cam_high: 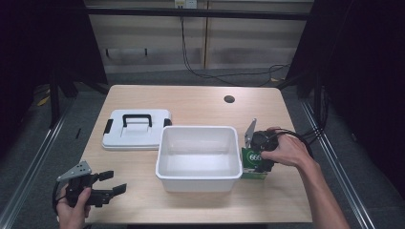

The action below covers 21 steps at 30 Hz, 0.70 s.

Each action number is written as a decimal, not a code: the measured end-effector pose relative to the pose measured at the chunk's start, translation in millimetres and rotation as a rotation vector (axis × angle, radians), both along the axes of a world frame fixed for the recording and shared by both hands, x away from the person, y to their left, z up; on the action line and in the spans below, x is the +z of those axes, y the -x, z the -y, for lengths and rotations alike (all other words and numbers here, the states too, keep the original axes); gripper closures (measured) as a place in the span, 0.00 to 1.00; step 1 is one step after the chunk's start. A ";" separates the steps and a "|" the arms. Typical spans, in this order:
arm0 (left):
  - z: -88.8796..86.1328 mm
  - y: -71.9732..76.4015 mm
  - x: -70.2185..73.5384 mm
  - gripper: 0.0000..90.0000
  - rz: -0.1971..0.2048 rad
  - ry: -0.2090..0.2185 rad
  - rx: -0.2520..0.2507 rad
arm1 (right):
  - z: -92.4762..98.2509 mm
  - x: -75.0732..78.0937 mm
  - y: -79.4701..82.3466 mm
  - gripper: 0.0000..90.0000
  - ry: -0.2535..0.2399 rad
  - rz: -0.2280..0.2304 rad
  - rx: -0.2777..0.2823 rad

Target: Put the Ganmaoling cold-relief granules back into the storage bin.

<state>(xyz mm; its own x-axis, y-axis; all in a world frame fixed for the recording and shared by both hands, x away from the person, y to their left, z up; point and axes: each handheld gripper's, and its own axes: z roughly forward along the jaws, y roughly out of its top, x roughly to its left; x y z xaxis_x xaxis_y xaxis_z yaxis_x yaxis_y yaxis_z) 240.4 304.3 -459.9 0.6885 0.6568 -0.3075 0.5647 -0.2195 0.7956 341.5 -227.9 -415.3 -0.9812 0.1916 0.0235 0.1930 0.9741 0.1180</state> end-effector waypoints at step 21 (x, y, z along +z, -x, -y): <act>-0.7 0.6 0.6 0.18 0.002 0.010 0.003 | -0.4 -3.7 -1.4 0.18 0.009 -0.019 0.012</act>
<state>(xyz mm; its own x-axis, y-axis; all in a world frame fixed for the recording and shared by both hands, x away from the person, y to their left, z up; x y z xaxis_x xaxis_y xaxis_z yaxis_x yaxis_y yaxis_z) 239.8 305.0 -459.3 0.6874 0.6556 -0.3124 0.5634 -0.2100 0.7990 342.9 -227.5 -419.0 -0.9828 0.1799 0.0410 0.1833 0.9773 0.1058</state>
